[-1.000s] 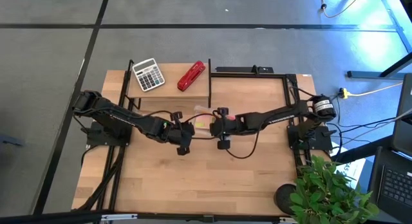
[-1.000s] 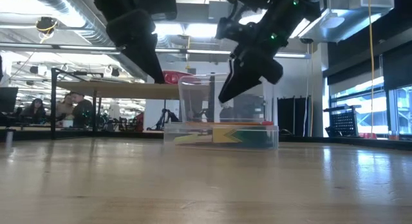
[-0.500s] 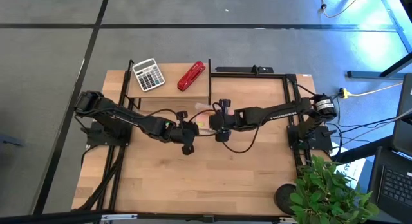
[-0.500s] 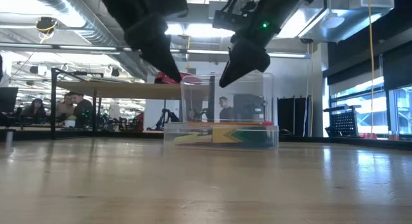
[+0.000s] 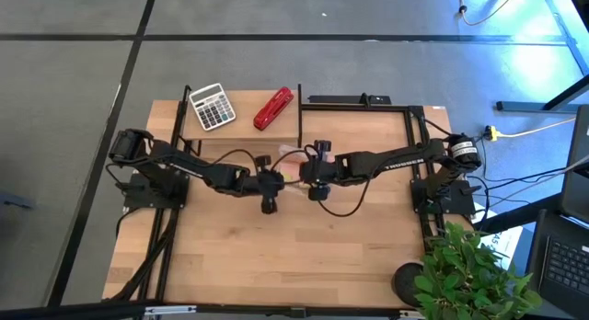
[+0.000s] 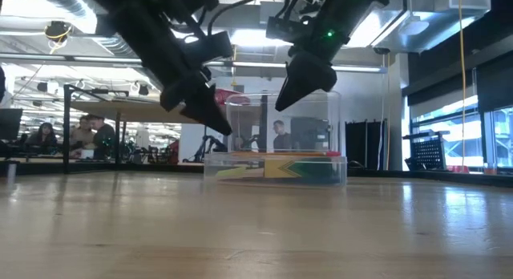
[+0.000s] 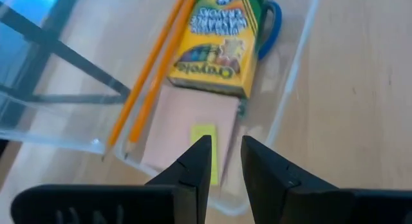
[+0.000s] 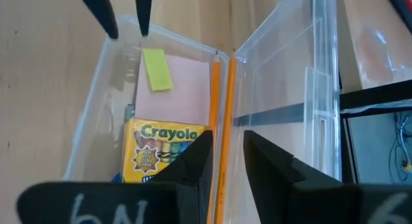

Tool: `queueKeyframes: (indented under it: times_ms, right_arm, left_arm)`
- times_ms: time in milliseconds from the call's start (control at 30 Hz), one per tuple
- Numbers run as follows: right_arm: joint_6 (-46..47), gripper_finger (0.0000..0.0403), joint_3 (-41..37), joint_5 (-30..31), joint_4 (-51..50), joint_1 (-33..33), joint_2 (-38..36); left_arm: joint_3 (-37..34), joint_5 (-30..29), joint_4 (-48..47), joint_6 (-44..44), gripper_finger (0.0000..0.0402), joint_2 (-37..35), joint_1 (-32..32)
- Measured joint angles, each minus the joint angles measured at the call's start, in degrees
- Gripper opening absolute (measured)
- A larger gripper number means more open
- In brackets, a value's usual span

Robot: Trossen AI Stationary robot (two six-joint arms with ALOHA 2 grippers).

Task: Pack school essentials
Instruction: Put the orange pencil into the supply box

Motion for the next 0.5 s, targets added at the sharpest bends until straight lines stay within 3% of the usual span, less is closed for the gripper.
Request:
queueKeyframes:
  times_ms: [167, 500]
  right_arm:
    - [0.93, 0.0090, 0.00, 0.00, 0.00, 0.00, 0.00]
    - [0.69, 0.0090, -0.04, -0.07, -0.47, 0.04, 0.00]
  left_arm:
    - [-1.96, -0.03, 6.43, 1.62, 0.0078, 0.24, 1.60]
    - [-2.08, 2.03, 5.07, 2.99, 0.0078, 2.71, 2.03]
